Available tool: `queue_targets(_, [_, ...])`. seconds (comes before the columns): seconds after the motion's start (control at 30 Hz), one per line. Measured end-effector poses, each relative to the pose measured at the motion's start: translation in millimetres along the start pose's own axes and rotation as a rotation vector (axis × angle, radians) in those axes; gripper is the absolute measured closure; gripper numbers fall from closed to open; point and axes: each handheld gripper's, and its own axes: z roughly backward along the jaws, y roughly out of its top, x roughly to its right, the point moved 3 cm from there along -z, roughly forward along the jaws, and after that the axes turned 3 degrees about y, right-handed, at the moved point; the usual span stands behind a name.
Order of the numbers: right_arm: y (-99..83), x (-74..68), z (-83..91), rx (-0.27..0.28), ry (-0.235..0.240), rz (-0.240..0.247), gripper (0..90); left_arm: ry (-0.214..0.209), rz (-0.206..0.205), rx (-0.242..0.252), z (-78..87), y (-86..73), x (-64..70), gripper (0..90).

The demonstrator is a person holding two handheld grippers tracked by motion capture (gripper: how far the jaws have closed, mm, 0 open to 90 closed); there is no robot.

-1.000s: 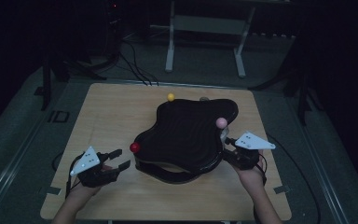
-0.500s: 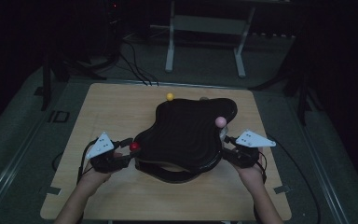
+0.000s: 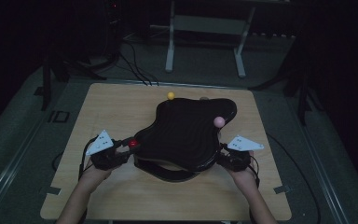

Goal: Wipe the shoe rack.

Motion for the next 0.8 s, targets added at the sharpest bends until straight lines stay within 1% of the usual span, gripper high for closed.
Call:
queue_targets(0.07, [-7.6, 1.1, -4.3, 0.0, 0.011, -0.011, 63.0, -0.003, 0.005, 0.003, -0.3, -0.3, -0.5, 59.7])
queue_targets(0.2, [-23.4, 4.4, -14.4, -0.038, 0.032, -0.021, 62.9, -0.006, 0.016, 0.007, -0.4, -0.9, -0.7, 59.7])
queue_targets(0.27, [-35.7, 7.9, -21.2, -0.064, 0.061, -0.045, 62.6, -0.005, 0.019, 0.007, -0.3, -1.0, -0.5, 59.7])
queue_targets(0.3, [-40.4, 8.6, -24.3, -0.078, 0.067, -0.049, 62.6, -0.005, 0.021, 0.009, -0.4, -1.1, -0.5, 59.7])
queue_targets(0.33, [-45.5, 8.4, -26.7, -0.086, 0.063, -0.045, 62.6, -0.007, 0.022, 0.009, -0.4, -1.2, -0.7, 59.7])
queue_targets(0.4, [-49.2, 8.6, -27.9, -0.093, 0.066, -0.055, 62.3, -0.008, 0.025, 0.008, -0.4, -1.1, -0.9, 59.7])
queue_targets(0.5, [-45.2, 5.7, -26.8, -0.112, 0.042, -0.036, 60.2, -0.013, 0.029, 0.007, -0.2, -1.3, -1.3, 59.6])
queue_targets(0.53, [-43.3, 5.7, -26.3, -0.121, 0.045, -0.037, 59.7, -0.012, 0.027, 0.007, -0.2, -1.3, -1.3, 59.6])
queue_targets(0.6, [-38.6, 8.7, -22.5, -0.119, 0.068, -0.043, 59.5, -0.008, 0.026, 0.012, -0.4, -1.6, -0.8, 59.6])
queue_targets(0.63, [-36.3, 9.2, -20.8, -0.123, 0.071, -0.044, 59.6, -0.008, 0.024, 0.017, -0.5, -2.1, -0.8, 59.6])
queue_targets(0.7, [-30.5, 8.7, -15.9, -0.109, 0.068, -0.023, 59.1, -0.017, 0.031, 0.024, -0.4, -3.1, -1.6, 59.7])
queue_targets(0.77, [-23.3, 8.4, -9.4, -0.093, 0.061, -0.008, 58.4, -0.016, 0.024, 0.019, -0.7, -2.3, -1.2, 59.7])
queue_targets(0.8, [-18.6, 8.3, -5.4, -0.074, 0.062, -0.008, 58.4, -0.018, 0.022, 0.015, -0.5, -2.0, -1.5, 59.7])
